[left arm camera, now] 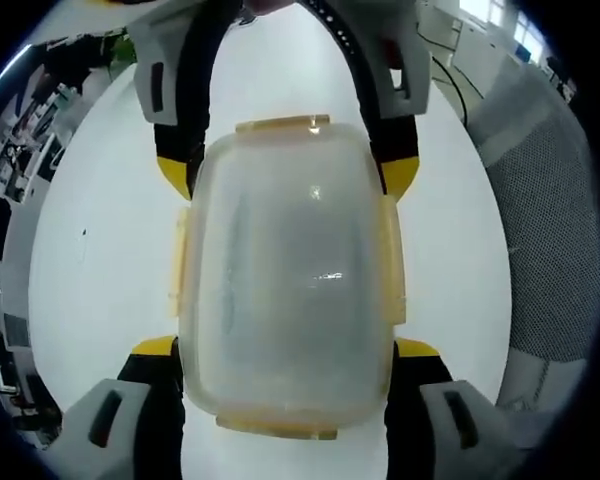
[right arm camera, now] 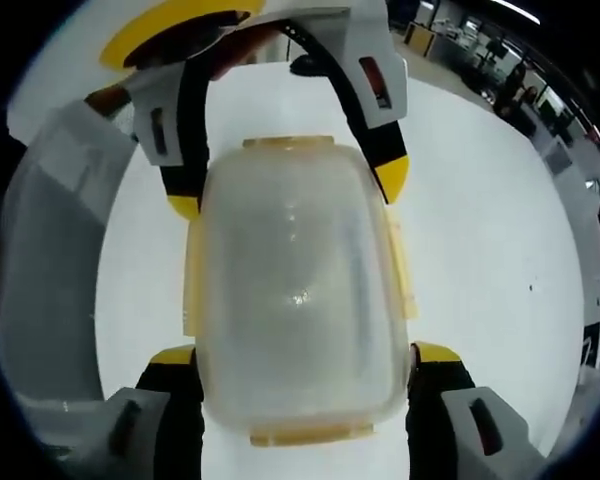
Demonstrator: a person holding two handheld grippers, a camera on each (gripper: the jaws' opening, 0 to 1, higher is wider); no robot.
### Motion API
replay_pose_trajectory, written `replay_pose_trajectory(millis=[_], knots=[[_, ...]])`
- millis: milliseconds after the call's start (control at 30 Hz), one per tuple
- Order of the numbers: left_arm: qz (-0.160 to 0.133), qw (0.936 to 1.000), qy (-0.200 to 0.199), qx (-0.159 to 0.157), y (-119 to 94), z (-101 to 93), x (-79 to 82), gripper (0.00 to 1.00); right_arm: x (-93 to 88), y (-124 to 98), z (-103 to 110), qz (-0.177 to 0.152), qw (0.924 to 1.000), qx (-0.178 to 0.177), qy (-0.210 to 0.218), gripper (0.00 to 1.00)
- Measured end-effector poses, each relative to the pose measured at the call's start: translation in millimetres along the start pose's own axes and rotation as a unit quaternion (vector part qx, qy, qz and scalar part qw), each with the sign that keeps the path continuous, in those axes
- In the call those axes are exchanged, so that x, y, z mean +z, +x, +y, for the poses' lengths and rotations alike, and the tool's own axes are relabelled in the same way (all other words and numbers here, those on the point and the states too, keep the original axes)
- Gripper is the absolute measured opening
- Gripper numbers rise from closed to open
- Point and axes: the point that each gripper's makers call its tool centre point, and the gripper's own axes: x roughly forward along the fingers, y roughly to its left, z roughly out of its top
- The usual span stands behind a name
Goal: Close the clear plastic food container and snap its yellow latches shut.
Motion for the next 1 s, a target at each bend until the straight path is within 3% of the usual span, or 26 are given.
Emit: replay_pose_trajectory(millis=[1000], knots=[[0.008, 0.9999, 0.008, -0.002, 3.9, 22.8, 2.9, 0.83, -1.9, -0.7, -22.7, 0.000, 1.0000, -0.003, 0.008, 0.85]])
